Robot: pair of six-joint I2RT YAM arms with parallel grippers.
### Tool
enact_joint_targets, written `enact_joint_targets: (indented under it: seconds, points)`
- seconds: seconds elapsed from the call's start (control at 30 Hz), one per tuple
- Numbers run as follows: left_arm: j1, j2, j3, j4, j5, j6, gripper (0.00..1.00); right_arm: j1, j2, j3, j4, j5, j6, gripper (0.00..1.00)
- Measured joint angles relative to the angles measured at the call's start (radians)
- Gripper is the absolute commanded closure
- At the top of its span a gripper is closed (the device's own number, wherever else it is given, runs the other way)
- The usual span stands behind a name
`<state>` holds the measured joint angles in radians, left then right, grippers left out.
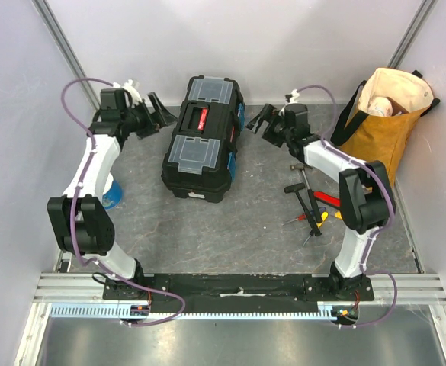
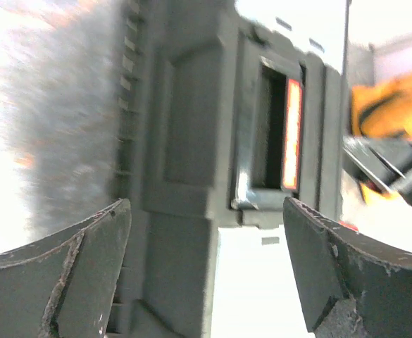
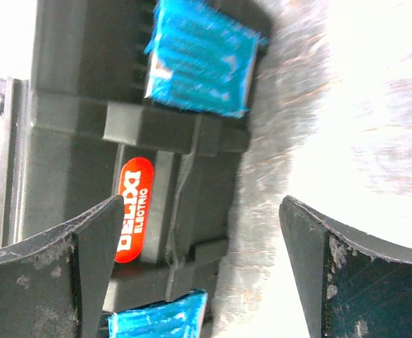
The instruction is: Pack the tool kit
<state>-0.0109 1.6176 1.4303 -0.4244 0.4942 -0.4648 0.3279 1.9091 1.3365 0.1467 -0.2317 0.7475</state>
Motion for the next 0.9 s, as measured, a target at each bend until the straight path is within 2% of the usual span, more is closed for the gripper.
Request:
enact_joint_targets:
  seconds: [0.17,0.2,0.3,0.47,0.67,0.77,0.9]
  points:
    - [0.054,-0.012,0.091,-0.026,-0.207,0.010,0.04,-0.064,-0.122,-0.054,-0.069,0.124,-0.043,0.02]
    - [0.064,-0.020,0.092,-0.034,-0.240,0.013,0.01,-0.074,-0.145,-0.071,-0.074,0.145,-0.056,0.02]
    - [0.100,-0.035,0.092,-0.058,-0.262,0.023,0.01,-0.086,-0.211,-0.136,-0.083,0.183,-0.087,0.02]
    - [0.169,-0.063,0.024,-0.028,-0.149,0.022,0.01,-0.083,-0.235,-0.250,-0.030,0.093,-0.079,0.02]
    - [0.177,-0.101,-0.113,0.045,0.080,-0.003,0.02,-0.076,-0.238,-0.461,0.158,-0.090,0.063,0.02]
    - [0.156,-0.106,-0.173,0.082,0.172,-0.016,0.02,-0.050,-0.219,-0.471,0.277,-0.171,0.131,0.02]
    - [0.122,-0.106,-0.216,0.097,0.229,-0.017,0.02,0.017,-0.183,-0.465,0.425,-0.239,0.214,0.02]
